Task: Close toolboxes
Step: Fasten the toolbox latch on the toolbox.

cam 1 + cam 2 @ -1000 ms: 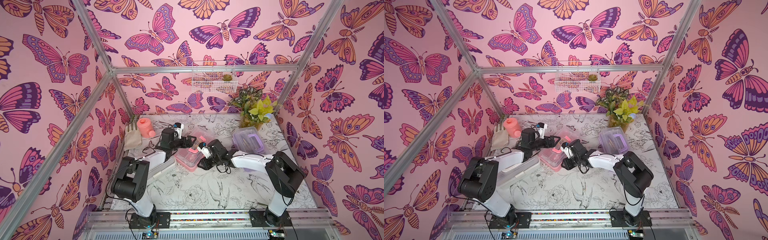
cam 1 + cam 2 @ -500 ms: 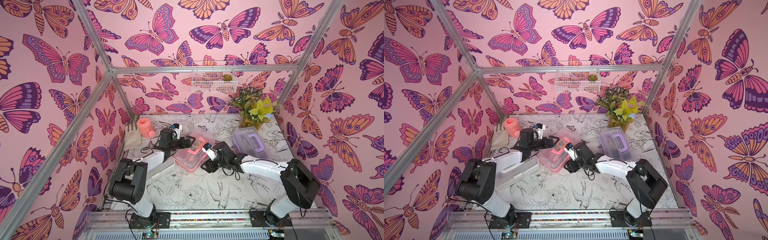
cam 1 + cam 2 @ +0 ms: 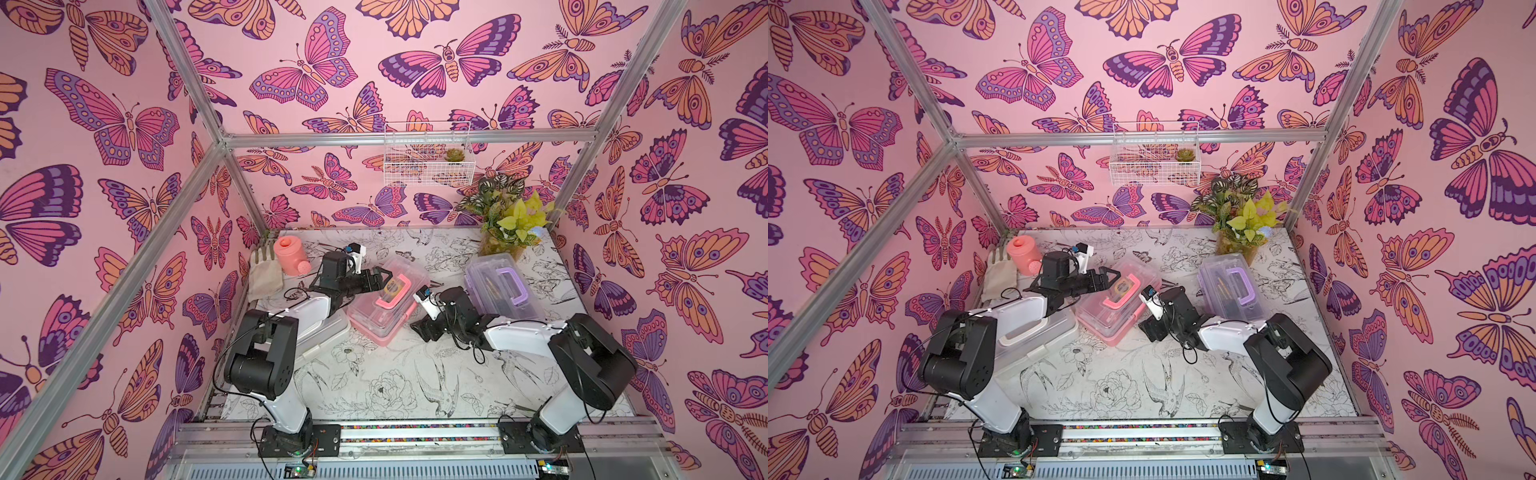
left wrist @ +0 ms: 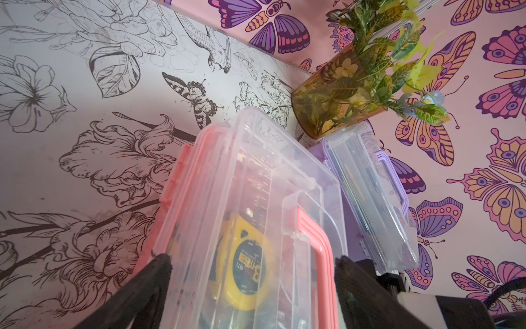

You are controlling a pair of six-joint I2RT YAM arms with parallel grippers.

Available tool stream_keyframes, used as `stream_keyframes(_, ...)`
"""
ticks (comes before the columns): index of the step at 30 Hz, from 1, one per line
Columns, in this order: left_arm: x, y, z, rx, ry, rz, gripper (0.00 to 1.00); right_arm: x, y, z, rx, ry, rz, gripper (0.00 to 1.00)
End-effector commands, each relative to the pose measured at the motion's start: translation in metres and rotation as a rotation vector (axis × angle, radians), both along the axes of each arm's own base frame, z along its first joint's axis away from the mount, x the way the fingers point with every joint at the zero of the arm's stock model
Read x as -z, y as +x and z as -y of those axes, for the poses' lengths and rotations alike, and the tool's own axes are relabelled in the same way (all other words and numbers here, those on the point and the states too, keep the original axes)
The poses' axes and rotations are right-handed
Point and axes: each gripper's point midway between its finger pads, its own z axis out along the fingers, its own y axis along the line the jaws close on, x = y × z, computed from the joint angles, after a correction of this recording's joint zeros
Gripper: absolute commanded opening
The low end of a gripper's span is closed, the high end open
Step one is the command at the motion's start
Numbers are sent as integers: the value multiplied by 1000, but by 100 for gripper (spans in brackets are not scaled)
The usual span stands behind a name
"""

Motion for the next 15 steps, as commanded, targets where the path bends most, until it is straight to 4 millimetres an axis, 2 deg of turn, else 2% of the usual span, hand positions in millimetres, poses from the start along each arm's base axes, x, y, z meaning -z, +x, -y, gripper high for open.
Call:
stream_keyframes(1,9,-6,4,34,-10,-46,92,-11,13,-19,-55,65,85,79)
stream_keyframes(8,10,-7,4,40,-9,-44,92,-20,31,-27,-28,104,156,74)
stream_keyframes(15,15,-8,6,56,-16,-60,92,-23,41,-25,2,89,208,60)
